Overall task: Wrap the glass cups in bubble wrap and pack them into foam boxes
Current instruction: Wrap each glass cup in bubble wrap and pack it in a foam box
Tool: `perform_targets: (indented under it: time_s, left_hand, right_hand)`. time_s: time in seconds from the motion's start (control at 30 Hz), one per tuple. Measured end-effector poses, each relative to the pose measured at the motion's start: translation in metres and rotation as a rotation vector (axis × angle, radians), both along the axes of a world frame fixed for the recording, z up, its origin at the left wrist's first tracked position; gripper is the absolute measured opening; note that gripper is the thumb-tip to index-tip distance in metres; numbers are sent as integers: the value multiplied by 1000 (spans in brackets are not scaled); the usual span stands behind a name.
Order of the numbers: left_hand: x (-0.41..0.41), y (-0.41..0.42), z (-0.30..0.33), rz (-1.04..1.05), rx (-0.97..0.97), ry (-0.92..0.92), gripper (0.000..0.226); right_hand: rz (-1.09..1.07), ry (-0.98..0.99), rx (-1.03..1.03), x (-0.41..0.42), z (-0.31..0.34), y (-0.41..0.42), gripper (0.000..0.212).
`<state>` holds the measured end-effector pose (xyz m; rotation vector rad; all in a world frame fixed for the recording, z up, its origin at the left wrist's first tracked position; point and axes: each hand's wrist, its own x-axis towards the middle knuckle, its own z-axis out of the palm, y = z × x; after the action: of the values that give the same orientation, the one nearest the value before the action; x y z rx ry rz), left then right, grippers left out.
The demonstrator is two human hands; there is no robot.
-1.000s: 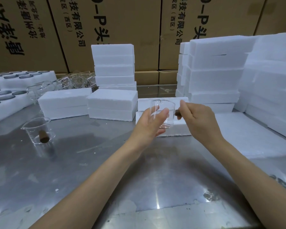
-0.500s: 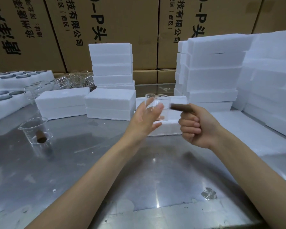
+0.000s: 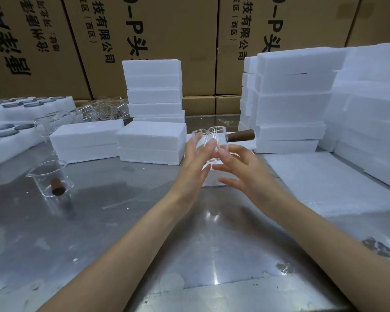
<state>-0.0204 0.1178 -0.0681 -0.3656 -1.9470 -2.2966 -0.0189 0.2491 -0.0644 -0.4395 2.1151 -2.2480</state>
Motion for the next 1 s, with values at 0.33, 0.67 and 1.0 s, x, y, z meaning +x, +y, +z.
perform_targets:
  time_s: [0.33,0.67,1.0]
  left_hand:
    - [2,-11,4,279,-523,383,83]
    - [0,-17,0,599,-723,698,67]
    - [-1,-13,2,549,-776,788,91]
  right_hand:
    - [-9,-44,-146,-8,1,14,66]
    - [-83,-24,-63,0,3,3,66]
    - [-60,-26,-121,-3,3,10,46]
